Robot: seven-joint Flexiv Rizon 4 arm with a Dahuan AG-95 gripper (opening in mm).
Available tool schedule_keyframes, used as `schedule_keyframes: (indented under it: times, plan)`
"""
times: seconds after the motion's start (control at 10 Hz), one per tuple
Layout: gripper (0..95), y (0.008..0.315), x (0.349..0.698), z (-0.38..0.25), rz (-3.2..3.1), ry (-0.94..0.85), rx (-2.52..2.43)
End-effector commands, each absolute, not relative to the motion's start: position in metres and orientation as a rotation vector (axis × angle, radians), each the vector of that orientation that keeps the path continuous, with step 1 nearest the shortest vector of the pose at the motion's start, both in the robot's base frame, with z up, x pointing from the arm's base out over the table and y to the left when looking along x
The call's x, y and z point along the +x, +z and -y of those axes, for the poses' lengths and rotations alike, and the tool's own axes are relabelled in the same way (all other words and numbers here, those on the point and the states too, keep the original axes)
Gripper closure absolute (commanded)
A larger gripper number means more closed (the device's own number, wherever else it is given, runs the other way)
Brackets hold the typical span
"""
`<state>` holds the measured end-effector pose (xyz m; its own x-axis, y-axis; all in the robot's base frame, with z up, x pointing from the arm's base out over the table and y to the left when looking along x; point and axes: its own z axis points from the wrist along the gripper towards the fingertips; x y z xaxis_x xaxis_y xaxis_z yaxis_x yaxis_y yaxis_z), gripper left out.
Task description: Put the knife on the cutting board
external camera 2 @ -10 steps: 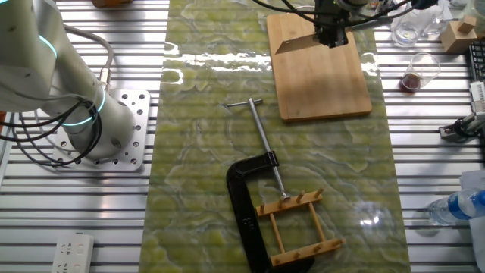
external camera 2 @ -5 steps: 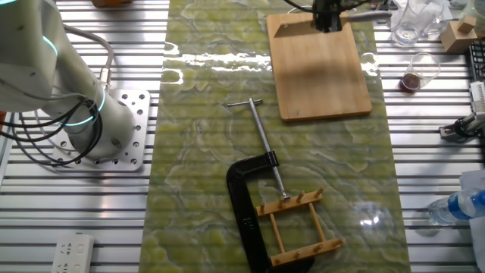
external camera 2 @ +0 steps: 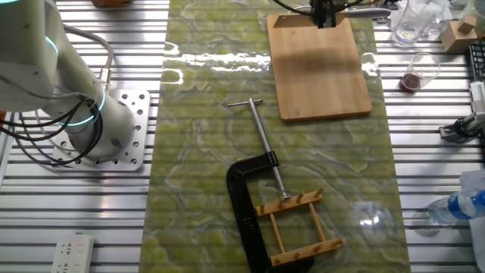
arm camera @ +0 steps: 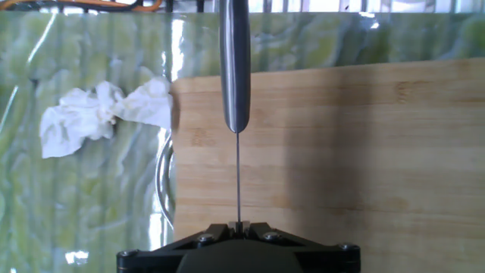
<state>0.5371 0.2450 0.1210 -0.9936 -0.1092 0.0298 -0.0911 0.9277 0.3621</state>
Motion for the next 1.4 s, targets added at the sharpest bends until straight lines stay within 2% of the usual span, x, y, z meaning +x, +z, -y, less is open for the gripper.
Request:
schedule_keyframes:
  times: [0.1, 1.4]
  plan:
    - [95.0, 0.116, 0.537, -0.246, 3.012, -0.737, 0.166]
    - [95.0, 0.092, 0.537, -0.243, 2.944, -1.001, 0.116]
